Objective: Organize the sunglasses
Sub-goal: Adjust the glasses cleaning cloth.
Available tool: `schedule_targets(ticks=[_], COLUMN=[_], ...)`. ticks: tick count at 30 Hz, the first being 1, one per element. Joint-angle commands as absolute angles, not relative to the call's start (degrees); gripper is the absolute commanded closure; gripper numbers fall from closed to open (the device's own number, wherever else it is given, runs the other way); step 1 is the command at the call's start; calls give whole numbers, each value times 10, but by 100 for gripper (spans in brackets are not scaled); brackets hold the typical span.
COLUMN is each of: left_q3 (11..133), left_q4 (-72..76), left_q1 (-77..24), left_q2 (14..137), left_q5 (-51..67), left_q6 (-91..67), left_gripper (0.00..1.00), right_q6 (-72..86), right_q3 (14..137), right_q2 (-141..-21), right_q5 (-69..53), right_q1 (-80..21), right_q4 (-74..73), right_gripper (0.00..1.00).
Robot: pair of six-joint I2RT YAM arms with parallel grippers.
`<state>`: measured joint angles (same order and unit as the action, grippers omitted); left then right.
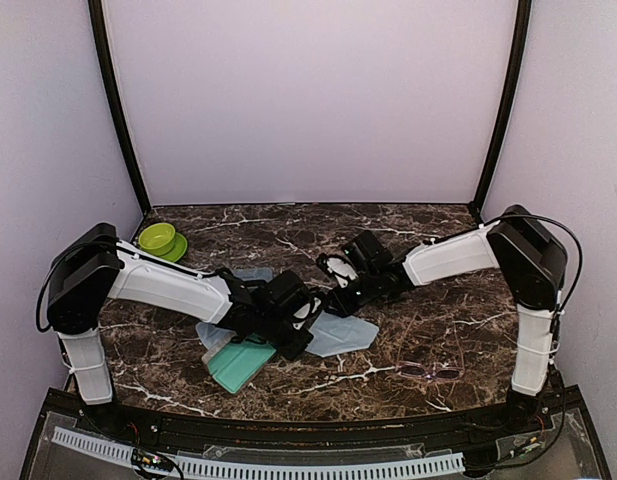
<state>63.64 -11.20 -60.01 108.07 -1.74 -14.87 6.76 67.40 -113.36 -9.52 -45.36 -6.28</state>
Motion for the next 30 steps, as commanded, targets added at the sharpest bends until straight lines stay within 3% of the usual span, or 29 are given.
schedule_targets(ticks=[1, 16, 30], left_q3=[621, 617, 598], left_q4=[-129, -123, -100], left_q1=[-604, -604, -604], left_q2=[1063, 1063, 1056], left_q5=[-8, -15, -23], left_q6=[-154, -164, -179], left_gripper=[100, 100, 100], right_q6=[63, 67, 96], right_q3=[670, 626, 578], right_q2=[-1146, -1142, -1128], right_q5=[-54, -30, -33], right_q1=[-464, -487, -494], right_q4=[-80, -55, -2], right_gripper=[71, 76, 89])
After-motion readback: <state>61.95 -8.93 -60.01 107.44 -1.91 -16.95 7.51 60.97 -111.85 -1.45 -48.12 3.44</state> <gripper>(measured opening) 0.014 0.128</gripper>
